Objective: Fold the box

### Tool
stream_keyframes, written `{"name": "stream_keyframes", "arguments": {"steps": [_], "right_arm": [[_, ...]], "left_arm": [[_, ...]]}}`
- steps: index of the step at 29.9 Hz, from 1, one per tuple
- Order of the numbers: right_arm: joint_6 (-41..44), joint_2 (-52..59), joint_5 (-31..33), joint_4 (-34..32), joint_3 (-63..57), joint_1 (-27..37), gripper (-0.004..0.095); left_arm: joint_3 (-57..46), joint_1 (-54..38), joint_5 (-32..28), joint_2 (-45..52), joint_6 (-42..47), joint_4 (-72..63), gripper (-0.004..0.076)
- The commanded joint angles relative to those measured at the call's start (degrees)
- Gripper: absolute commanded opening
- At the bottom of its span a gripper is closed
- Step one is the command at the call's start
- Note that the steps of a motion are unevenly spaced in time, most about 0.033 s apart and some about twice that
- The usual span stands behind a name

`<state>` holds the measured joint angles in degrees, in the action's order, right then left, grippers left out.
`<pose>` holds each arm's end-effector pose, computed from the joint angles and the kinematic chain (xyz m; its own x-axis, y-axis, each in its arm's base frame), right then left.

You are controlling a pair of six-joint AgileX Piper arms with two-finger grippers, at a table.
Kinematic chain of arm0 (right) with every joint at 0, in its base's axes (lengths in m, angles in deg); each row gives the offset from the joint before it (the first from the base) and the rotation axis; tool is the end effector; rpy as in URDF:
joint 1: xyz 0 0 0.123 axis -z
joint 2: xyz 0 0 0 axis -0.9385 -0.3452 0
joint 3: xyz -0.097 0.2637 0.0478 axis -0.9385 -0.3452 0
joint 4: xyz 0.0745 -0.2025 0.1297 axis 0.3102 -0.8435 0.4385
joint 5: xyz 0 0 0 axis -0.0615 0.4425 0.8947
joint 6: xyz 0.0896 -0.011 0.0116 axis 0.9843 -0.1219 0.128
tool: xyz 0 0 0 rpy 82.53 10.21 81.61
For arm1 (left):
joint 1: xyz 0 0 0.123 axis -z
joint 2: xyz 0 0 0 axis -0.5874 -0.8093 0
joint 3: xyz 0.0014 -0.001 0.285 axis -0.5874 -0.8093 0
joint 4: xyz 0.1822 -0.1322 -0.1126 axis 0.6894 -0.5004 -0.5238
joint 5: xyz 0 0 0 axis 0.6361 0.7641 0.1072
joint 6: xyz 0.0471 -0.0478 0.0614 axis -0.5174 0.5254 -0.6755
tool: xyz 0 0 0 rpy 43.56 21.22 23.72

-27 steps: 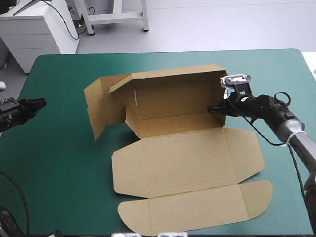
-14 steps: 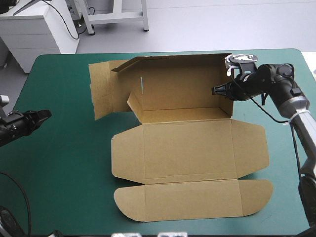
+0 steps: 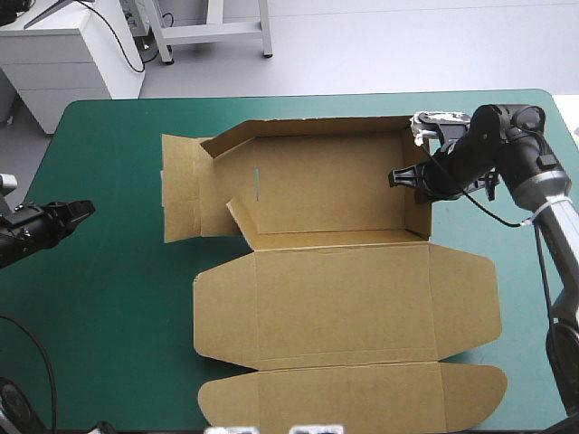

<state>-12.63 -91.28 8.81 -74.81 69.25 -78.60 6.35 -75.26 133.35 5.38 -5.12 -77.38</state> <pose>0.3317 0.0661 0.3594 -0.9260 -0.0420 -0.3752 -0.1197 0.9752 0.1862 0.2426 0.1040 0.3016 -0.5834 -0.4477 -0.6777 0.0537 0.8113 -0.5822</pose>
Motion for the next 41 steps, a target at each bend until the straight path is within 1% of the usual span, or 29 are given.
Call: {"name": "stream_keyframes", "arguments": {"steps": [1, 11, 16, 19, 21, 23, 27, 29, 31, 33, 36, 39, 41], "right_arm": [[1.02, 1.40, 0.52, 2.24, 1.63, -1.46, 0.0001], [2.03, -6.10, 0.52, 1.69, 1.63, -1.97, 0.0001], [-0.47, -9.86, 0.25, 1.69, 1.84, -1.97, 0.0000], [-0.99, -11.22, -2.45, 1.69, 1.84, -1.97, 0.0000], [0.25, -12.11, -3.91, 1.69, 1.84, -1.97, 0.0000], [2.27, -12.63, -4.89, 1.69, 1.84, -1.87, 0.0000], [1.95, -12.83, -5.85, 1.69, 2.02, -1.75, 0.0024], [1.70, -12.83, -5.85, 1.58, 2.46, -1.75, 0.0066], [1.70, -12.83, -5.74, 1.47, 3.66, -1.75, 0.0141], [1.80, -12.83, -5.59, 1.47, 5.63, -1.75, 0.0257], [1.80, -12.83, -4.73, 1.47, 9.30, -1.75, 0.0483], [3.04, -12.83, -3.26, 1.11, 12.41, -1.75, 0.0681], [4.36, -12.83, -1.14, 0.31, 13.67, -1.75, 0.0745]], "left_arm": [[1.29, -0.05, 1.33, 1.74, 0.23, -5.12, -0.0008], [1.29, -0.05, 1.76, 1.74, 0.23, -5.12, -0.0008], [1.29, -0.05, 1.76, 1.74, 0.23, -5.12, -0.0008], [1.29, -0.05, 1.86, 1.74, 0.23, -5.12, -0.0008], [1.29, -0.05, 2.19, 1.74, 0.23, -5.12, -0.0008], [1.29, -0.05, 2.19, 1.74, 0.23, -5.12, -0.0008], [1.29, -0.05, 2.19, 1.74, 0.23, -5.00, -0.0008], [1.29, -0.05, 2.19, 1.74, 0.23, -5.00, -0.0008], [1.29, -0.05, 2.19, 1.74, 0.23, -5.00, -0.0008], [1.29, -0.05, 2.19, 1.74, 0.23, -5.00, -0.0008], [1.29, -0.05, 2.19, 1.74, 0.23, -5.00, -0.0008], [1.29, -0.05, 2.19, 1.74, 0.23, -5.00, -0.0008], [1.29, -0.05, 2.19, 1.74, 0.23, -5.00, -0.0008]]}}
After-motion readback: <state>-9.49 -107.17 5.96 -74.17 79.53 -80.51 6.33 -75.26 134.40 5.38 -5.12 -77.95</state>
